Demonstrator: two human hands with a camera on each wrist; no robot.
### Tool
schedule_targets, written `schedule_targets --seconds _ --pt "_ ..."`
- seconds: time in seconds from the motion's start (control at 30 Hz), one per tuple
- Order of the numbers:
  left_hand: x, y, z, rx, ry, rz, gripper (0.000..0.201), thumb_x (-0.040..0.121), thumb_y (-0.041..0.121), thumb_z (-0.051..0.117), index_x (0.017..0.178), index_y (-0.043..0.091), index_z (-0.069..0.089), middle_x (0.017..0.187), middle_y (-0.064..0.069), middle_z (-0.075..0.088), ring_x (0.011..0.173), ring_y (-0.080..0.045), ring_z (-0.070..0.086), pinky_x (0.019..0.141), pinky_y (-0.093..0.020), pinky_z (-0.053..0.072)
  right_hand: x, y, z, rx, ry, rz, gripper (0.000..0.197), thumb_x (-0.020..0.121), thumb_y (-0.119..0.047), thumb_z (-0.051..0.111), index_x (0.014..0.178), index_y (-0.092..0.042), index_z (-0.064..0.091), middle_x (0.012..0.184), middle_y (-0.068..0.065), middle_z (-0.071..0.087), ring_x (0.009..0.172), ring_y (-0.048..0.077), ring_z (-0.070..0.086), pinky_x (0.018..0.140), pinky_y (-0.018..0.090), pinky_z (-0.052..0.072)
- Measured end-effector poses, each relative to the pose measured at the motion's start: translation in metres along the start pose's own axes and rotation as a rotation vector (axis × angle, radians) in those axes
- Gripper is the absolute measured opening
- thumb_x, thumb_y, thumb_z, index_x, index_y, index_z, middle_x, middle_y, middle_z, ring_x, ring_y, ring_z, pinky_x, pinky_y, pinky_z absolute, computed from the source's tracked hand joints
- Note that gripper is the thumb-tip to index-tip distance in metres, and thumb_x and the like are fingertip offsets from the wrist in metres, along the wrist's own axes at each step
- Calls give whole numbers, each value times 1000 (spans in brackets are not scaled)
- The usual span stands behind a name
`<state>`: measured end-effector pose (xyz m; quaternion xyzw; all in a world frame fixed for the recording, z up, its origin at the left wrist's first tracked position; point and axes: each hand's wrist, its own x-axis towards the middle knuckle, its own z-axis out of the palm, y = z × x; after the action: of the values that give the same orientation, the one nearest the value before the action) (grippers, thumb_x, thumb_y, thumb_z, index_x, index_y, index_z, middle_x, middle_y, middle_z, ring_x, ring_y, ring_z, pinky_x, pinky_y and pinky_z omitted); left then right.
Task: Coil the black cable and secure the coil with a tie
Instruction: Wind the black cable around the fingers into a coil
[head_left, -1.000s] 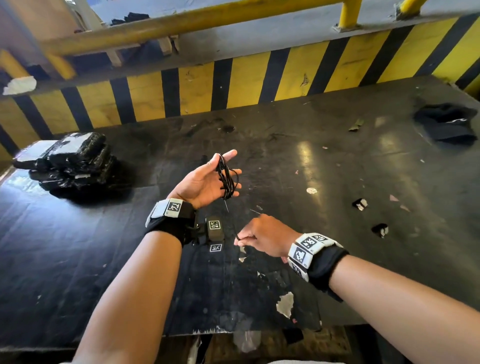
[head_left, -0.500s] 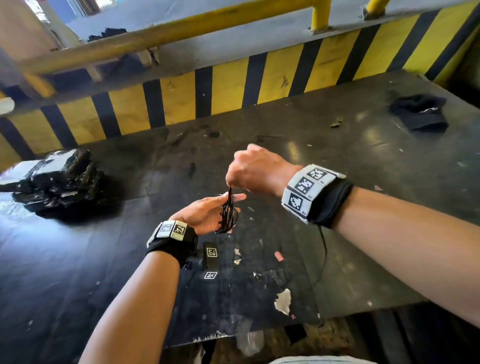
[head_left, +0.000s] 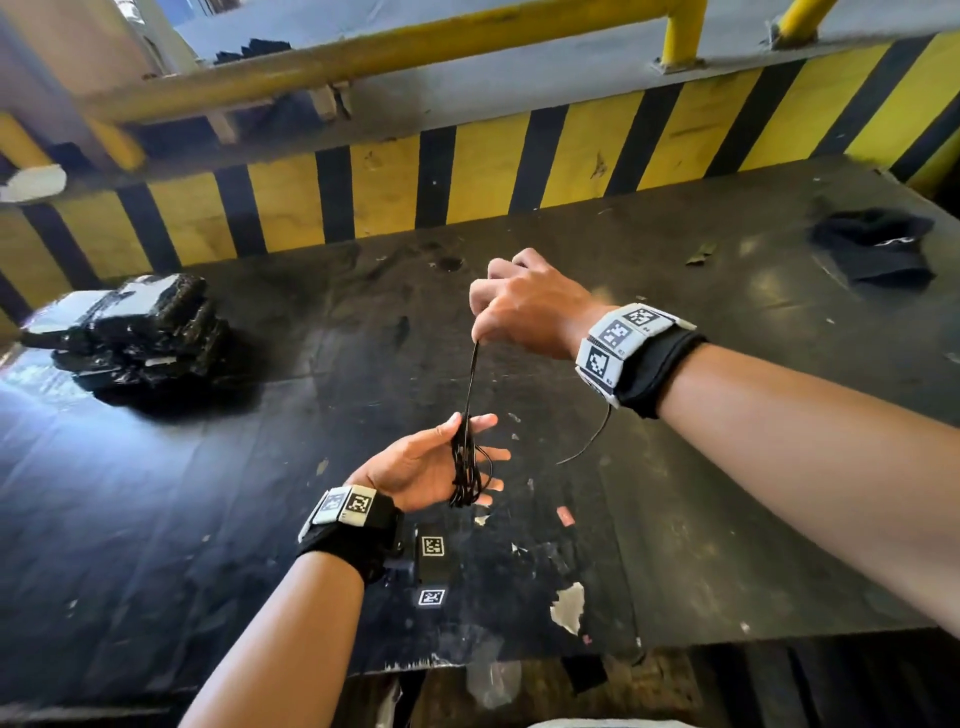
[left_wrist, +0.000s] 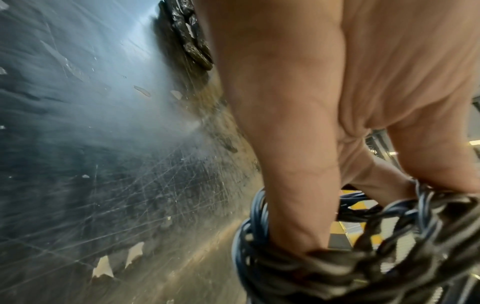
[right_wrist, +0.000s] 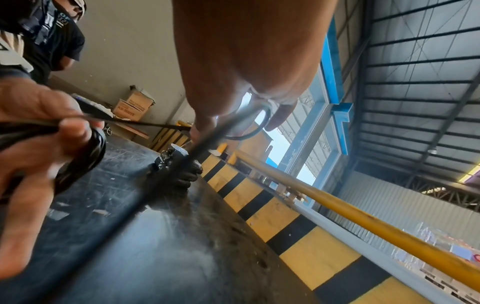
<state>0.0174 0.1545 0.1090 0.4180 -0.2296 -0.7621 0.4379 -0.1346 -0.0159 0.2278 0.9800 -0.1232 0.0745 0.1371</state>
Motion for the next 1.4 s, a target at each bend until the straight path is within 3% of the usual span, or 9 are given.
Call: schedule_targets --seconds 0.3,0.4,0.5,0.6,0.73,0.97,1.07,1.27,1.4 --pt "-23 8 22 23 -121 14 40 89 40 74 121 16 74 160 -40 20 134 -54 31 114 -79 9 -20 -29 71 464 -2 201 16 91 -22 70 104 -26 80 104 -3 78 100 25 69 87 40 51" --pt "-27 9 29 -2 -226 38 35 95 39 66 122 16 72 160 -42 12 142 -65 15 113 -78 9 -34 -41 103 788 -42 325 16 86 -15 76 98 -22 82 95 -4 81 85 13 74 83 33 57" --pt "-26 13 35 -24 -319 106 34 98 41 60 122 18 71 160 -44 3 141 -71 6 113 -79 6 -53 -61 120 980 -71 381 19 87 -13 75 84 -31 82 83 -2 80 63 -12 61 72 23 48" --pt "-18 23 37 3 -354 236 33 98 41 61 121 20 71 161 -43 5 143 -69 -1 114 -79 -3 -69 -93 127 1098 -69 347 11 91 -25 73 97 -30 81 82 -7 78 68 -10 62 75 26 47" --pt "-4 43 36 72 -286 323 35 95 46 63 123 26 70 162 -39 8 143 -67 10 115 -71 17 -78 -122 133 1118 -188 328 11 88 -20 75 91 -13 83 80 -20 73 75 -14 65 75 12 48" --pt "11 48 -1 -7 30 284 55 76 55 81 126 32 72 145 -28 45 111 -42 56 96 -56 50 -78 -124 126 915 -303 233 27 95 -35 62 89 -14 78 87 2 78 78 18 69 78 40 54" --pt "18 44 -13 27 98 233 58 73 57 82 125 33 73 134 -20 51 102 -37 59 90 -50 52 -75 -127 113 842 -325 190 27 99 -32 56 91 -15 76 90 1 77 82 21 68 78 40 55" --pt "21 23 -42 144 232 97 41 97 42 56 129 21 72 103 -11 50 87 -23 55 79 -37 43 -72 -115 85 461 -243 116 25 101 -24 51 104 -18 76 105 2 73 104 26 65 92 43 48" --pt "22 2 -46 197 232 23 39 104 34 51 131 12 69 111 -16 64 98 -24 63 93 -40 49 -60 -103 71 219 -209 50 19 92 -7 57 85 -13 74 95 3 71 90 29 63 77 42 43"
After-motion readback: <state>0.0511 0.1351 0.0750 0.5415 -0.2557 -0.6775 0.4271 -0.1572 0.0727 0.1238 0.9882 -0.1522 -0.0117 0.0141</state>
